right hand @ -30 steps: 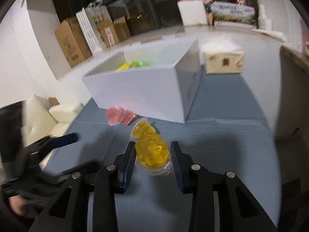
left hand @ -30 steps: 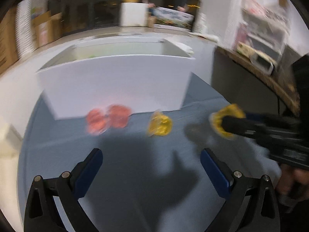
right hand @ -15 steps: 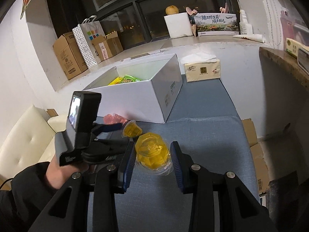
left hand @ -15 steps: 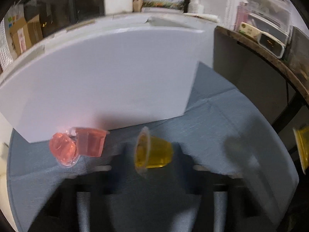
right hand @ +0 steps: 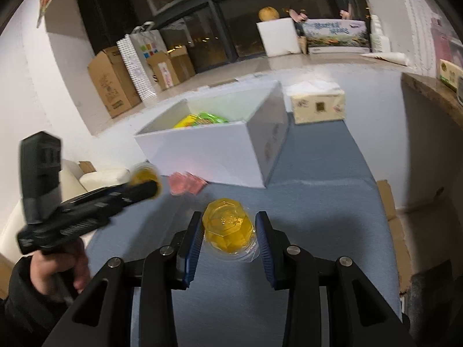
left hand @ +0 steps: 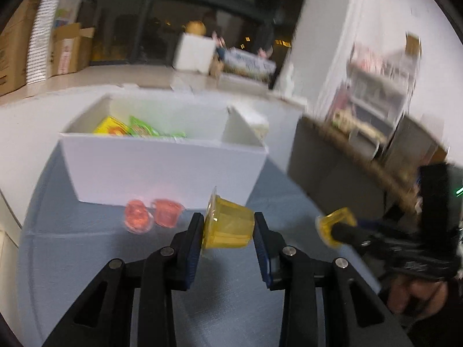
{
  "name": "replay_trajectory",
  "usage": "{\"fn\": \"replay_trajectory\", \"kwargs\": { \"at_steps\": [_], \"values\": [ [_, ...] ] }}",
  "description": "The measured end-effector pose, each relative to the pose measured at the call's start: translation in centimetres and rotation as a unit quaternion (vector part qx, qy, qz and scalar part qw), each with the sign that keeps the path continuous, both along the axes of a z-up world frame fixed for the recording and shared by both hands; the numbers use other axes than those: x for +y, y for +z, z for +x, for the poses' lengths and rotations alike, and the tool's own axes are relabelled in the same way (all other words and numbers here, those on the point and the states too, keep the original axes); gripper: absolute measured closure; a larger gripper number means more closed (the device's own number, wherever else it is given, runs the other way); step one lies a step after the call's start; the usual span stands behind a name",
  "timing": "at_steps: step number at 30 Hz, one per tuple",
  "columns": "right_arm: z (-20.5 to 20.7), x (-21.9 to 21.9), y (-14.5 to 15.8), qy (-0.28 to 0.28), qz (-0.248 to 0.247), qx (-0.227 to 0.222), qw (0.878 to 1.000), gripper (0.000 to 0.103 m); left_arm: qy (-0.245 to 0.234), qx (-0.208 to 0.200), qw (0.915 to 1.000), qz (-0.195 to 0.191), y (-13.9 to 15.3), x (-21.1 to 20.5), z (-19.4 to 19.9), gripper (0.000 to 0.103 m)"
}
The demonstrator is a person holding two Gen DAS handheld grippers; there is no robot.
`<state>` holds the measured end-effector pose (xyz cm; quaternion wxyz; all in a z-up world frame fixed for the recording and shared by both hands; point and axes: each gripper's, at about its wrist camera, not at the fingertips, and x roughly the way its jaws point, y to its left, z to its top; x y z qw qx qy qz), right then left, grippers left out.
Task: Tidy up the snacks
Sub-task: 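Drop both yellow jelly cups into the white box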
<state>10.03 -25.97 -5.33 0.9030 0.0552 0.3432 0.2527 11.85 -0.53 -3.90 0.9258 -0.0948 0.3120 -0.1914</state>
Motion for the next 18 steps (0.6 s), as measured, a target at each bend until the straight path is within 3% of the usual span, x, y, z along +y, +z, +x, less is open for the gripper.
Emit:
{"fn": "replay_trajectory", "kwargs": {
  "at_steps": [4,10,14,18],
  "values": [
    [0.8,1.4,1.2,0.011,0.003,-0.016,1.0,0.063,0.016,-0.025,0.9995,-0.001,2.5,1.9,0.0,0.065],
    [5.9,4.2,4.2,0.027,-0.005,-0.046,0.999,0.063,0.036,-0.039,0.9982,0.028,4.9,2.6,6.7,0.065],
    [12.5,5.7,5.3,0.023,0.004,-0.031,0.999,0.063,0.035,-0.012,0.9985,0.041,4.4,2.4,13.2,0.065],
    [17.6,7.0,4.1,-0.005,-0.045,-0.013,0.999,0.063,0.042,0.021,0.9971,0.06,2.4,1.9,17.8,0.065]
  ]
}}
